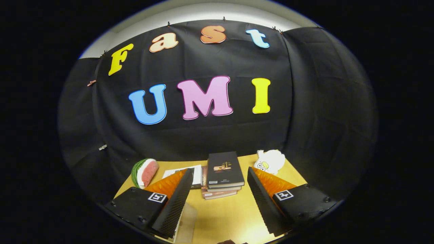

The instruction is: Open the storage box then place both shoes into the box .Put the left shoe in first, then the right shoe, with the right side of both shoes facing outward in a uniform manner.

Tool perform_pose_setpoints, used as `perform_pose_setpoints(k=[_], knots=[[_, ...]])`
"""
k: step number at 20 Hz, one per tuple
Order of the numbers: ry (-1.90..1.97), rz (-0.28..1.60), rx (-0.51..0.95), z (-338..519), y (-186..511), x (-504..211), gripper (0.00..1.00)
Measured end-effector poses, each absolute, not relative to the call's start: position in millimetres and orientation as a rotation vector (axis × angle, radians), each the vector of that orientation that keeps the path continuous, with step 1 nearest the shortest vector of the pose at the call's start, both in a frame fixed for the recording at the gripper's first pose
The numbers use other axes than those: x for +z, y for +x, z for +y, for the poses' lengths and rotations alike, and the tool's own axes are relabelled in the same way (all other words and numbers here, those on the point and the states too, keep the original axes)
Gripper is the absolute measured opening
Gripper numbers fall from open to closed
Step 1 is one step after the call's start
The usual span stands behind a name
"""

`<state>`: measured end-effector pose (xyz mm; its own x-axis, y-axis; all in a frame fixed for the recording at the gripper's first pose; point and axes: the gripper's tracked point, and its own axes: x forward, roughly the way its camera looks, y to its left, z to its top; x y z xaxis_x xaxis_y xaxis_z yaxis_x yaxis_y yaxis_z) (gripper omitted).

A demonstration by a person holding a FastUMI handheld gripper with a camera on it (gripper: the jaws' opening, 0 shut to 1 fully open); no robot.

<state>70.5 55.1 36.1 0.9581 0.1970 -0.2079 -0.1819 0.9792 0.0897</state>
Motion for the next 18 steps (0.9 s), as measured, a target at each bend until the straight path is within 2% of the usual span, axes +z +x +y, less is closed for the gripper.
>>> perform_pose_setpoints(k=[7,18], knots=[[-0.031,0.084,0.096,-17,73,37,0.98],[-0.061,0.151,0.286,-25,87,-5,0.99]])
